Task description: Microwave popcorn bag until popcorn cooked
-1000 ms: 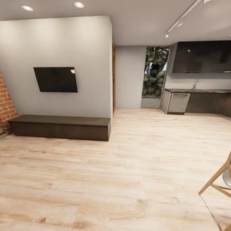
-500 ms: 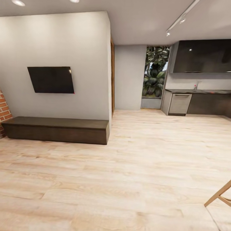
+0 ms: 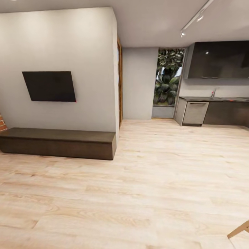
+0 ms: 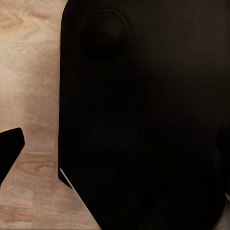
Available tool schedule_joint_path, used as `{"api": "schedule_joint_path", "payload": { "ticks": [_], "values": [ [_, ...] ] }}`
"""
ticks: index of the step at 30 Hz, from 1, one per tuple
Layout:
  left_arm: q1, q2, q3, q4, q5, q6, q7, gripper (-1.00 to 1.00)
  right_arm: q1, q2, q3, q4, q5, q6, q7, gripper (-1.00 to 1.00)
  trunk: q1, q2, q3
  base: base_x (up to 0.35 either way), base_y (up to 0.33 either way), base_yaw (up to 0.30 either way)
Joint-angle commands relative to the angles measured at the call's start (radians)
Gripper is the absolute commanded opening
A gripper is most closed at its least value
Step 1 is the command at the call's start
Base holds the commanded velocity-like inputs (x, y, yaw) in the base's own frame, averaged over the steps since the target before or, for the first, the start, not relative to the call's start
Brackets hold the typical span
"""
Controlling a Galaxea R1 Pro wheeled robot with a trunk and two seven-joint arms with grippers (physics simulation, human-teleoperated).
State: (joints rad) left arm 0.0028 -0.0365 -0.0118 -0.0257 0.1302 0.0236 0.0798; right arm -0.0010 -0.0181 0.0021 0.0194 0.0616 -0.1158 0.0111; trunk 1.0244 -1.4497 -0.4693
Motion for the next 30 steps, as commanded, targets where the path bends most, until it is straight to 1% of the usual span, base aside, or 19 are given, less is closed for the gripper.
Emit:
{"api": "schedule_joint_path", "payload": {
  "ticks": [1, 19, 30],
  "values": [
    [0.0, 0.0, -0.002, -0.002, 0.009, 0.002, 0.003, 1.0, -0.001, 0.0, 0.0, 0.002, 0.006, -0.005, 0.001, 1.0, 0.001, 0.0, -0.001, 0.328, -0.08, 0.0],
    [0.0, 0.0, -0.002, -0.002, 0.01, 0.002, 0.003, 1.0, -0.001, 0.0, 0.001, 0.002, 0.009, -0.004, 0.001, 1.0, 0.001, 0.0, -0.001, 0.328, -0.08, 0.0],
    [0.0, 0.001, 0.0, -0.002, 0.009, -0.01, 0.003, 1.0, -0.001, 0.0, 0.001, 0.002, 0.009, -0.003, 0.001, 1.0, 0.001, 0.0, -0.001, 0.328, -0.08, 0.0]
  ]
}}
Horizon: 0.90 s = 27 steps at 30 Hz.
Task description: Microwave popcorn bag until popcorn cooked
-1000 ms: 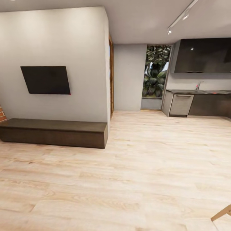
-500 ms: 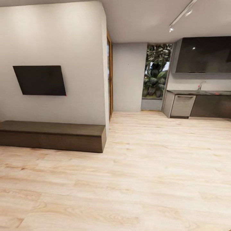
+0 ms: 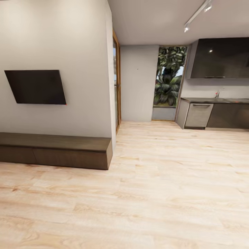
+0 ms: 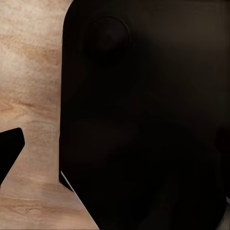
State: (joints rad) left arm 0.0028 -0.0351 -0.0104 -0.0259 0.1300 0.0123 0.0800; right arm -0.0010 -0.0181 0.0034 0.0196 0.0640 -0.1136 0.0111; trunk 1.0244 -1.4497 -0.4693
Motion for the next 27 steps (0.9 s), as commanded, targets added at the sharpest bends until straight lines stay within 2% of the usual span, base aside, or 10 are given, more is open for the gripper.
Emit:
{"api": "schedule_joint_path", "payload": {
  "ticks": [1, 27],
  "values": [
    [0.0, 0.0, -0.002, -0.002, 0.009, 0.0, 0.003, 1.0, -0.001, 0.0, 0.0, 0.002, 0.007, -0.006, 0.001, 1.0, 0.001, 0.0, -0.001, 0.328, -0.08, 0.0],
    [0.0, 0.0, -0.002, -0.002, 0.008, -0.001, 0.003, 1.0, -0.001, 0.0, -0.002, 0.002, 0.002, -0.007, 0.001, 1.0, 0.001, 0.0, -0.001, 0.327, -0.075, -0.003]
  ]
}}
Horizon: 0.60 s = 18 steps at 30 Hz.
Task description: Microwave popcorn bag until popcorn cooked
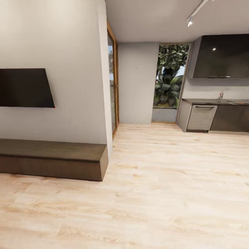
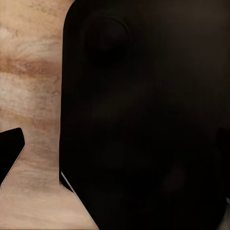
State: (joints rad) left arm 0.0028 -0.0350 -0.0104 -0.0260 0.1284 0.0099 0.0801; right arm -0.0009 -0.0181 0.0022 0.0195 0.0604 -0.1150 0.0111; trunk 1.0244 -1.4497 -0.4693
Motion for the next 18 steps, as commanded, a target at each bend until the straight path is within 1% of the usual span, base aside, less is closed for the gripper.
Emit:
{"api": "schedule_joint_path", "payload": {
  "ticks": [1, 6, 18],
  "values": [
    [0.0, 0.0, -0.002, -0.002, 0.01, 0.0, 0.003, 1.0, -0.001, -0.001, -0.002, 0.002, 0.002, -0.006, 0.001, 1.0, 0.001, 0.0, -0.001, 0.195, -0.011, -0.153],
    [0.0, 0.0, -0.002, -0.002, 0.01, -0.001, 0.003, 1.0, -0.001, -0.002, -0.006, 0.002, -0.004, -0.005, 0.0, 1.0, 0.001, 0.0, -0.001, 0.058, -0.003, -0.233],
    [0.0, 0.0, 0.0, -0.003, 0.01, -0.001, 0.002, 1.0, -0.001, 0.0, -0.008, 0.002, -0.008, -0.005, -0.005, 1.0, 0.001, 0.0, -0.001, 0.002, 0.0, -0.286]
  ]
}}
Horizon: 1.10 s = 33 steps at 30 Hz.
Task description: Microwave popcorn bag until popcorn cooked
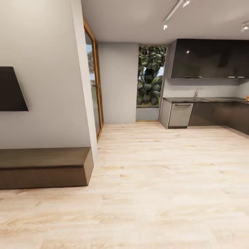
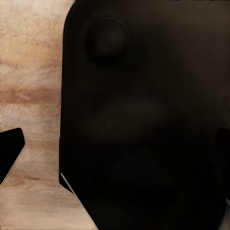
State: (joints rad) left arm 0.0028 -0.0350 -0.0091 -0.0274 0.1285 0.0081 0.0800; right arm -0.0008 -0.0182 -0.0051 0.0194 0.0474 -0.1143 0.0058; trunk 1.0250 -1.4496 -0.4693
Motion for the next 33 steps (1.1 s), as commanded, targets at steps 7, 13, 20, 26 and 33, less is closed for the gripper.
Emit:
{"api": "schedule_joint_path", "payload": {
  "ticks": [7, 13, 20, 26, 33],
  "values": [
    [0.0, 0.001, -0.003, -0.003, 0.008, -0.03, -0.009, 1.0, -0.001, 0.002, -0.001, 0.002, 0.005, -0.006, -0.006, 1.0, 0.0, 0.0, -0.001, 0.0, 0.0, -0.29],
    [0.0, 0.001, -0.002, -0.002, 0.009, -0.047, -0.009, 1.0, -0.001, 0.004, -0.001, 0.002, 0.005, -0.006, -0.007, 1.0, 0.0, 0.0, -0.001, 0.0, 0.0, -0.29],
    [0.0, 0.001, -0.002, -0.002, 0.008, -0.049, -0.01, 1.0, -0.001, 0.002, -0.001, 0.002, 0.005, -0.007, -0.007, 1.0, 0.0, 0.0, -0.001, 0.0, 0.0, -0.29],
    [0.0, 0.001, -0.002, -0.002, 0.009, -0.049, -0.009, 1.0, -0.001, 0.001, -0.001, 0.002, 0.005, -0.005, -0.007, 1.0, 0.0, 0.0, -0.001, 0.0, 0.0, -0.29],
    [0.0, 0.001, -0.002, -0.002, 0.009, -0.049, -0.01, 1.0, -0.001, 0.001, -0.001, 0.002, 0.005, -0.005, -0.007, 1.0, 0.0, 0.0, -0.001, 0.0, 0.0, -0.29]
  ]
}}
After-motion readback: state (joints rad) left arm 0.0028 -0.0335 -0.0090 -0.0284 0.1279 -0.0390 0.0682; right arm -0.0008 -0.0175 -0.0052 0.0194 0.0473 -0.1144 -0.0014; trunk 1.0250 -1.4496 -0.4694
